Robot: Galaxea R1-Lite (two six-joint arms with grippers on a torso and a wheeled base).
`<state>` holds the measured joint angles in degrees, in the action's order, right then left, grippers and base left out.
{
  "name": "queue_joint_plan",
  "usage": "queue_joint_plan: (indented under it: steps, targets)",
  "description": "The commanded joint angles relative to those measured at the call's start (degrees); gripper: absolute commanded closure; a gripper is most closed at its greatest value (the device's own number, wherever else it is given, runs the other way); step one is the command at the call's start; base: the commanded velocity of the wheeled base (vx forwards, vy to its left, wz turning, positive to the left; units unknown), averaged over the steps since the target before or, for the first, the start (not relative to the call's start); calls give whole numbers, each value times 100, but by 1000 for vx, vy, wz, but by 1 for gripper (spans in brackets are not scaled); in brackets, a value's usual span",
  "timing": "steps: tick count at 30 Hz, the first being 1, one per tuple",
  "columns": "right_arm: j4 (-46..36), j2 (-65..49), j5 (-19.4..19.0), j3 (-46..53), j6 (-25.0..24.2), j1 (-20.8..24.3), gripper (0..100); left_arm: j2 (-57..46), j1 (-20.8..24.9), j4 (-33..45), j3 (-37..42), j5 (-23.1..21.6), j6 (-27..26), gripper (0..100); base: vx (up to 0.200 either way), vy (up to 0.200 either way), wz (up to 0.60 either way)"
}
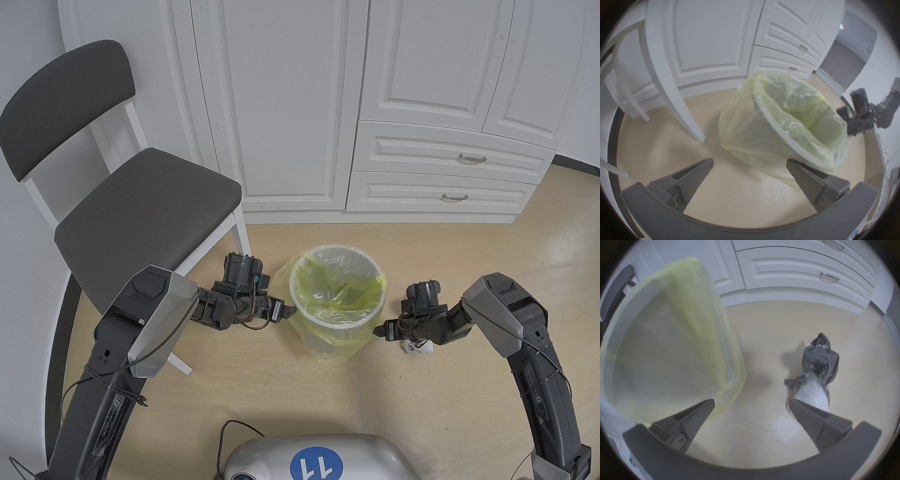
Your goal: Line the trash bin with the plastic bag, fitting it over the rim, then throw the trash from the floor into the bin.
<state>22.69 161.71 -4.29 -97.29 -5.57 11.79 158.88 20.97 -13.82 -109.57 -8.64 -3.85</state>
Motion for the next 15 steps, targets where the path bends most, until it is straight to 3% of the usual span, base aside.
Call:
queue_joint_plan:
  steps: [1, 9, 15]
  targets:
    - [69, -430, -274, 474, 144, -45, 0, 460, -137, 11, -502, 196, 192, 0, 0, 0, 0]
    - [131, -447, -503, 492, 285, -256, 0, 486, -277, -147, -502, 214, 403, 0, 0, 0, 0]
    - [69, -386, -538, 351, 267, -318, 0, 91, -190, -437, 586, -269, -28, 0, 0, 0, 0]
